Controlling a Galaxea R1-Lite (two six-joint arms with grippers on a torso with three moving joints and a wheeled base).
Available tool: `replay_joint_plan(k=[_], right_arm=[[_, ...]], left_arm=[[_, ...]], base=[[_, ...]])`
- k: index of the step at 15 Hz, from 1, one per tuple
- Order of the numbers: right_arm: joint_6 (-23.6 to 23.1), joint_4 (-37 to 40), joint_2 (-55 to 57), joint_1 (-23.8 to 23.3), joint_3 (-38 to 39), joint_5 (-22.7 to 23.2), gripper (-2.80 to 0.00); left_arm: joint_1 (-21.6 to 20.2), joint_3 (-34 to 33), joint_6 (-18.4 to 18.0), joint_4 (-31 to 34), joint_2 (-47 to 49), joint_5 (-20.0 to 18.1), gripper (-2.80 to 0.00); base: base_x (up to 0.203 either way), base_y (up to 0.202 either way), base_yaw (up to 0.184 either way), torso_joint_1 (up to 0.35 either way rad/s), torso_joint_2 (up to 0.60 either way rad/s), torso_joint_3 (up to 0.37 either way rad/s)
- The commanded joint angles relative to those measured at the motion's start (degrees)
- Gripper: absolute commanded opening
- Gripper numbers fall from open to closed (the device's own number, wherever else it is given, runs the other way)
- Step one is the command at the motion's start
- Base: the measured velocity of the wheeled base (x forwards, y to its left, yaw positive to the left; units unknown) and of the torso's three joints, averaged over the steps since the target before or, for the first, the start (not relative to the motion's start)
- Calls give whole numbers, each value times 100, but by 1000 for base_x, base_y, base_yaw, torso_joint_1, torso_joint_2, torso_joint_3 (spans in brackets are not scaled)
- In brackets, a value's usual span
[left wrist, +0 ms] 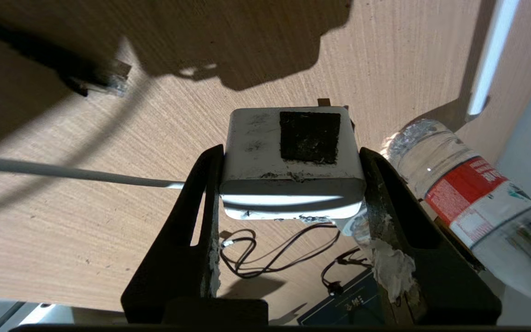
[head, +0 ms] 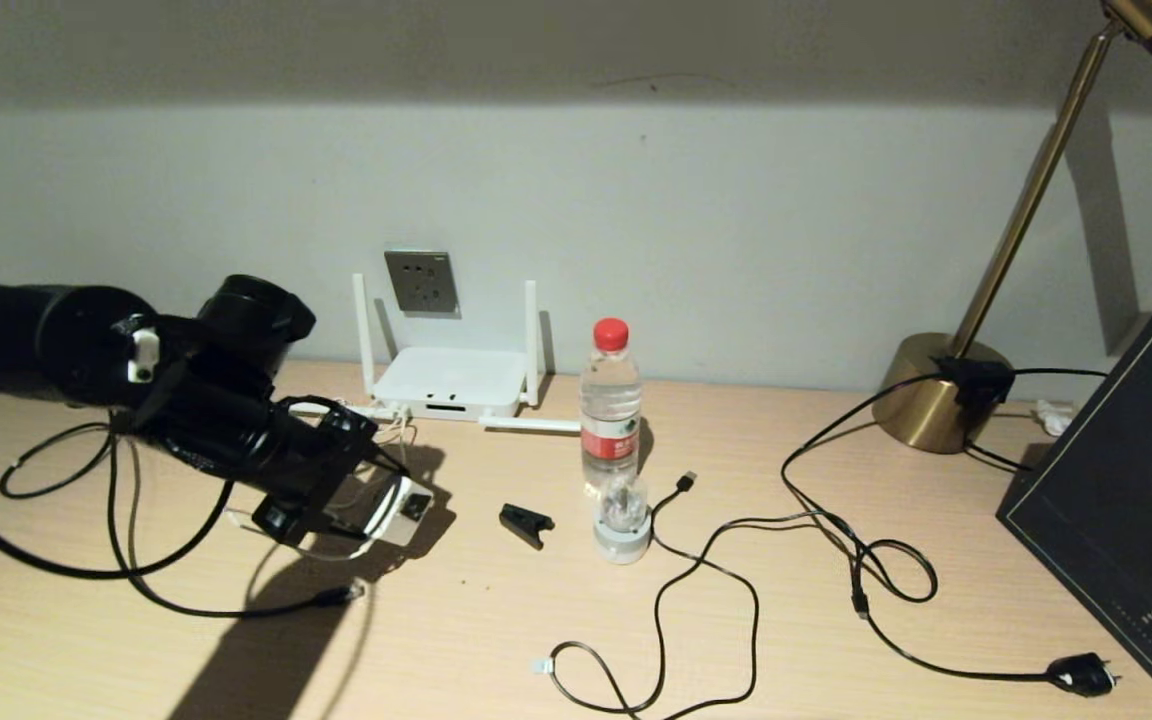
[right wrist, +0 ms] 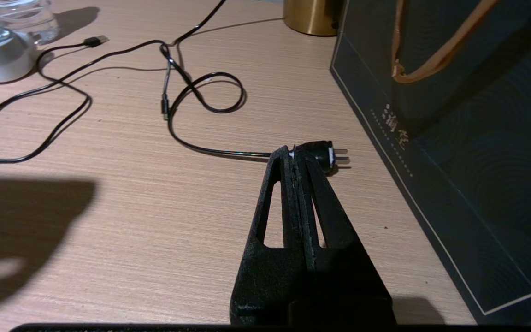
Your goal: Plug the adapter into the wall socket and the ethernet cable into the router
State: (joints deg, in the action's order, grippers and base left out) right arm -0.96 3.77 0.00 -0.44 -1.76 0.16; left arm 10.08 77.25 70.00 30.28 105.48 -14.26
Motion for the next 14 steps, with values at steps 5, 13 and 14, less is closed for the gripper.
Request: replay_joint_plan(k=[5, 13, 14], right_arm=[[-1, 1, 0, 0, 0, 2, -280], [-1, 1, 0, 0, 0, 2, -280], [-1, 1, 0, 0, 0, 2, -280]], left_arm=[[-77, -53, 30, -31, 439, -24, -280], [-94, -302, -12, -517, 451, 11, -280], [-94, -329, -12, -523, 447, 5, -280]], base=[[0, 0, 0, 0, 0, 0], [0, 0, 0, 0, 0, 0], [0, 0, 0, 0, 0, 0]])
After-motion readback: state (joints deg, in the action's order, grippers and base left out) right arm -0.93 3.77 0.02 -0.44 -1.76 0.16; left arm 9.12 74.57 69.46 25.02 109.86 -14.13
